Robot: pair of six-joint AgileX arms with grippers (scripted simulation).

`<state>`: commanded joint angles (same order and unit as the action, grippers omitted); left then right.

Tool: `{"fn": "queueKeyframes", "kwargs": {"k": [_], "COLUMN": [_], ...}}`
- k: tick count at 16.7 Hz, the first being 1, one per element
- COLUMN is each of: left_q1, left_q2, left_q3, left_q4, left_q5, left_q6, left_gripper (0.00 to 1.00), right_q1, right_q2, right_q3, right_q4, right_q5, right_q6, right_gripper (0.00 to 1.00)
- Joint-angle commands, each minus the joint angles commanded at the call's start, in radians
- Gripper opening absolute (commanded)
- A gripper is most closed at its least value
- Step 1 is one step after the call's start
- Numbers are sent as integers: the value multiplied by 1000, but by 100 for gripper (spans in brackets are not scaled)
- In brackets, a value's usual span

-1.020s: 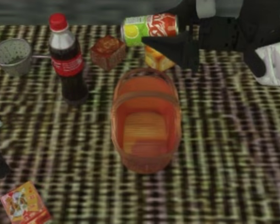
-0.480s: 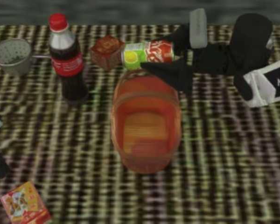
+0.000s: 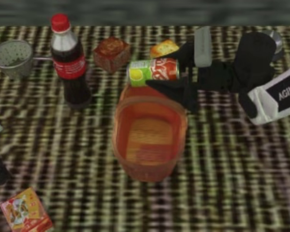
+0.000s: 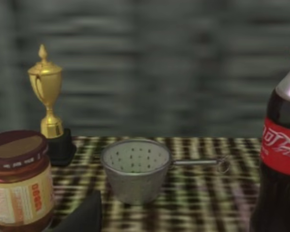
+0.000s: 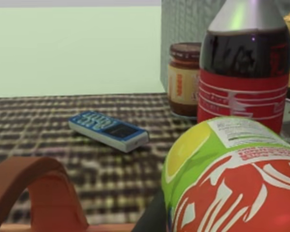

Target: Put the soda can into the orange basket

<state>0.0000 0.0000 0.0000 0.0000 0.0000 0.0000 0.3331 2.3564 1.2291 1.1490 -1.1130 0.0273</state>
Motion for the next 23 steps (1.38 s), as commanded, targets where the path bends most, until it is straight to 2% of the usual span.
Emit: {"fn": "queueKeyframes", "kwargs": {"k": [12,23], "left_q1": [0,-3], "left_q2": [0,9], "left_q3": [0,9], "left_q4": [0,-8], "left_q5": [0,1], "left_q6": [0,5], "left_gripper": [100,100], "right_q1": [0,-4], "right_q2": [0,-10], "right_q3": [0,-6], "right_q4": [0,-5], "right_q5": [0,4], "right_q6": [0,-1], "right_gripper": [98,100]}}
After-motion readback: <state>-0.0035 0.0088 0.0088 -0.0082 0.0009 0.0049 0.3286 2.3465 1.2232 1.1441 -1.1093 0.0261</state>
